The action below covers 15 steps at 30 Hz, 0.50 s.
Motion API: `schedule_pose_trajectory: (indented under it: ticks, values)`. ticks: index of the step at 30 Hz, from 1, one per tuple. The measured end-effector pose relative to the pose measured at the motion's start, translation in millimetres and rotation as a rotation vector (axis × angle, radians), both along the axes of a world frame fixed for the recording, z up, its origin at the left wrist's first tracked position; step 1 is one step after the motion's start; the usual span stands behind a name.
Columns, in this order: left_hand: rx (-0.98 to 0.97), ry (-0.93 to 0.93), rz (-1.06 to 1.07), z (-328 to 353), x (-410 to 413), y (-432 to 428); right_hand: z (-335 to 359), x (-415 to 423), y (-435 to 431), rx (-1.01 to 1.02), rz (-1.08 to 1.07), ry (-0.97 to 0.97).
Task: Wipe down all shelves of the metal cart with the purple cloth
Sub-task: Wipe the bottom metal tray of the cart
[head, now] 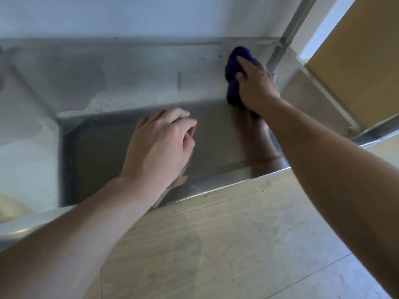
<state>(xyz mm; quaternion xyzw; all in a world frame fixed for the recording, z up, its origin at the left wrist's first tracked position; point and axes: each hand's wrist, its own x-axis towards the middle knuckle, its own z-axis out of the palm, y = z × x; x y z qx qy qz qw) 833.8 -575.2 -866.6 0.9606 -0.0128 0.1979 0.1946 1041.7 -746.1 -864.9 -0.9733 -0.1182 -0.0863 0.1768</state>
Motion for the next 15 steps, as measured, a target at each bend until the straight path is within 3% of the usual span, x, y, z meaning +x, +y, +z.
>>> schedule_pose_trajectory:
  ticks: [7,15]
  values:
    - [0.008,0.014,0.014,2.1,3.3,-8.0,2.9,25.5,4.4,-0.049,-0.103,0.040]
    - [0.003,0.044,0.006,6.9,5.1,-8.8,-1.3,16.1,93.4,-0.027,0.298,0.006]
